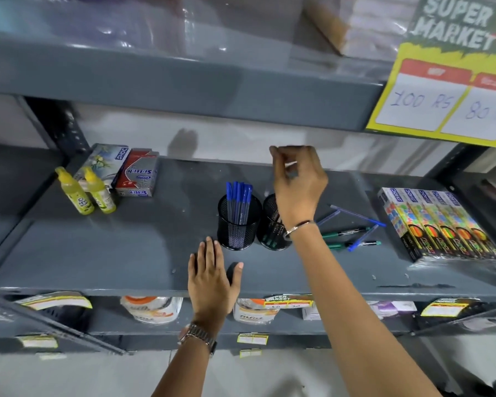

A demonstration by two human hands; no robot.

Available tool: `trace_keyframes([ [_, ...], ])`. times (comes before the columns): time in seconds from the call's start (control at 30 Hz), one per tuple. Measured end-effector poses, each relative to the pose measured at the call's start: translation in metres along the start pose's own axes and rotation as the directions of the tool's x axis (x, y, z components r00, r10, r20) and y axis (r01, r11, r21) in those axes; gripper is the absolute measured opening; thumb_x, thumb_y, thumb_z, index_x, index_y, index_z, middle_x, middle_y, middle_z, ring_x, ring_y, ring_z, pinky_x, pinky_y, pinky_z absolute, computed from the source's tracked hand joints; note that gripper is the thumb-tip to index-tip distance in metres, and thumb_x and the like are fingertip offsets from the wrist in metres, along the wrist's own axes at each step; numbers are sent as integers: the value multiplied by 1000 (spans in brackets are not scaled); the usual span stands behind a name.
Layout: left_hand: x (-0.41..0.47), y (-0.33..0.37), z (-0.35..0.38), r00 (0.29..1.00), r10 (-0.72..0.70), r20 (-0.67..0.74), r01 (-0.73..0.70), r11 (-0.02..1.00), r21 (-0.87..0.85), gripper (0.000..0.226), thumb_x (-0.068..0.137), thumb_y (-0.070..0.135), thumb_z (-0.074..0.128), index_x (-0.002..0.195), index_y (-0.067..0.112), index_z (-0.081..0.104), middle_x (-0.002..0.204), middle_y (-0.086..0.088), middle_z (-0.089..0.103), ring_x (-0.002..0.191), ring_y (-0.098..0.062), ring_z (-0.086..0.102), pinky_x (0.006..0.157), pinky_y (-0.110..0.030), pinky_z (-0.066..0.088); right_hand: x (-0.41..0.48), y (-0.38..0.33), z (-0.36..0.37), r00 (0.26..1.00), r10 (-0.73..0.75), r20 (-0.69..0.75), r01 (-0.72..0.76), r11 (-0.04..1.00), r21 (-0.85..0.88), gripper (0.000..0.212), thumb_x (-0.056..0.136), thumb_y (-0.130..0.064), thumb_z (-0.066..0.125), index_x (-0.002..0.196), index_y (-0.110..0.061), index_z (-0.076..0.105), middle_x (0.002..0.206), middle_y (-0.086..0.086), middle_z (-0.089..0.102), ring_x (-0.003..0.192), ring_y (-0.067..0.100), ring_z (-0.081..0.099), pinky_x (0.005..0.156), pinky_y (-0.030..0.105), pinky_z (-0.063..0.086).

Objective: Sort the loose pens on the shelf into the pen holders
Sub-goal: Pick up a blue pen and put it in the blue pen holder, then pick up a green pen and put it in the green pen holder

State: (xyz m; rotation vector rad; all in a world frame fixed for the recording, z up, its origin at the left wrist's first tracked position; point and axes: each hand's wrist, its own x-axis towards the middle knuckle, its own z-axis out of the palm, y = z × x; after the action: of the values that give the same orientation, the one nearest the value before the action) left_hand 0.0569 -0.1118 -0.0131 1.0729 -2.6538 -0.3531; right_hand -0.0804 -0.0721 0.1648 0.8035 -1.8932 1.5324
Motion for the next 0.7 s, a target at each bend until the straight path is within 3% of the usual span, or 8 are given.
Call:
trace_keyframes([
  [0.07,0,-1,-1,1000,5,-13,-5,1000,-9,71,88,52,34,131,-2,50,137,-21,50,126,-35,46,103,-49,36,5,-8,5,999,-38,-28,39,999,35,8,81,-8,69,76,-4,64,76,15,65,58,21,59,52,23,47],
  [0.17,0,-1,0,1000,6,-15,-6,1000,-3,70,88,52,34,130,-2,50,136,-21,50,126,-35,47,102,-49,37,-5,-6,15,998,3,61,-6,999,48,11,81,-10,69,74,-6,63,75,13,64,59,19,58,53,24,47],
  [0.23,1,-1,1,1000,0,-11,1,1000,10,71,89,53,33,132,-2,49,137,-20,50,126,-35,47,103,-49,36,-18,4,21,982,90,166,-93,996,7,13,82,-13,68,72,-8,61,74,11,64,58,19,58,55,29,48],
  [0.37,0,-1,3,1000,0,-13,1,1000,31,73,90,54,28,134,-2,46,139,-20,48,128,-35,45,106,-47,30,-42,25,29,879,305,366,-273,952,-139,11,85,-23,65,80,-13,62,81,8,68,68,22,63,61,37,53],
  [0.53,0,-2,3,1000,11,-22,-10,1000,26,72,91,54,30,134,-2,46,139,-20,48,128,-35,45,105,-49,34,-51,34,30,884,291,367,-167,927,-335,13,84,-30,64,90,-18,64,93,5,66,94,25,55,54,29,39],
  [0.7,0,-1,3,999,8,-37,-8,1000,22,74,91,55,28,135,-2,45,140,-20,46,129,-35,44,107,-47,30,-51,38,16,906,258,336,-141,931,-336,23,84,-37,64,103,-23,65,110,7,57,102,24,53,57,31,46],
])
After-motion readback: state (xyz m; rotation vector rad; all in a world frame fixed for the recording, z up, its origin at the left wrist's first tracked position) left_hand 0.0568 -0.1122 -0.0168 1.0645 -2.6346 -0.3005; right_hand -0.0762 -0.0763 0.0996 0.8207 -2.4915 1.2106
